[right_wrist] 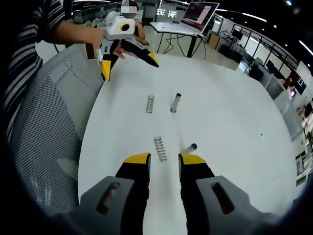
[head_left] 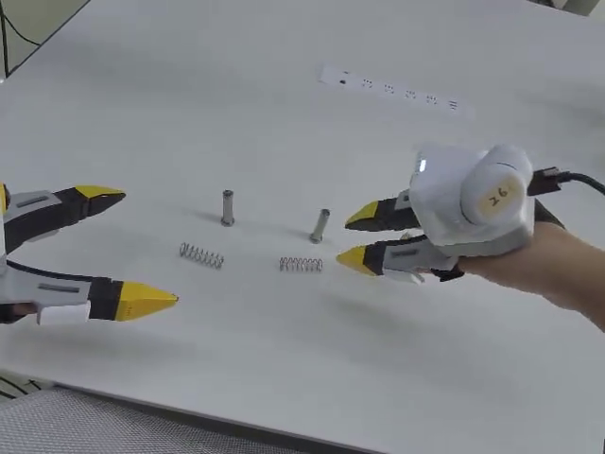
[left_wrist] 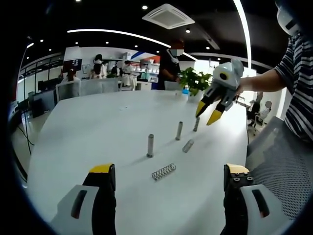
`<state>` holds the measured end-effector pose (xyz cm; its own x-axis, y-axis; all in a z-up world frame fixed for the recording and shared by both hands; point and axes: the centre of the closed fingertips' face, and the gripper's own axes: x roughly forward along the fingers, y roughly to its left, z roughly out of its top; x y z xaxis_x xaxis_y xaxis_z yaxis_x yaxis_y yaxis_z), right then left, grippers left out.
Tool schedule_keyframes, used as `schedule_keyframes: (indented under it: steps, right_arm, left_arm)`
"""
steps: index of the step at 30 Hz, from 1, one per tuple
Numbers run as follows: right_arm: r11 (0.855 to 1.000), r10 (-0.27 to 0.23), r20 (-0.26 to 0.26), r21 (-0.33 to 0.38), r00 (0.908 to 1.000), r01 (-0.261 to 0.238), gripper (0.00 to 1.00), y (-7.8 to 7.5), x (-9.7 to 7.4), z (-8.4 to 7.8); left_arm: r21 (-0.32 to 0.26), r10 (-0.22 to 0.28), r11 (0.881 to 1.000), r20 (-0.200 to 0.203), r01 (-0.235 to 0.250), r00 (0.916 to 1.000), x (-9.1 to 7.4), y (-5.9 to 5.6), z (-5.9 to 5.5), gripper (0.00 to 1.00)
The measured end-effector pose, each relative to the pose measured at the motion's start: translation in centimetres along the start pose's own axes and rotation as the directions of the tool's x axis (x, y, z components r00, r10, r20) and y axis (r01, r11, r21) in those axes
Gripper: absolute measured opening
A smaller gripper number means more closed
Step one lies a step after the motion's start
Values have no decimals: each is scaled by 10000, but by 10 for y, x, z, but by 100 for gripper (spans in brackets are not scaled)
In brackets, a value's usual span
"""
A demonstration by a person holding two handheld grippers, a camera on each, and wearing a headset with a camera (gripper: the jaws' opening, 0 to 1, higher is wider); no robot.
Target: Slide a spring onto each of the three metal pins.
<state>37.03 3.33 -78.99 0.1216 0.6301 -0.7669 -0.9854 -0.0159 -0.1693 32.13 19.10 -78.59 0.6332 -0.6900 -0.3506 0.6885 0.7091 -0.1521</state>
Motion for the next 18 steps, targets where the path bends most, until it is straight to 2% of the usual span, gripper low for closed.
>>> schedule_keyframes:
  steps: [7,18]
  right_arm:
    - [9963,747,-603,-390,9954,-771,24,5,20,-4]
    - [9891,1177,-1281,-736,9848,-1278,20,4,47,-15]
  left_arm:
    - [-11,-26,10000,-13,26,10000,0,0,-1,90]
    - [-65,23,10000,-47,-23,10000,-2,1,-4,90]
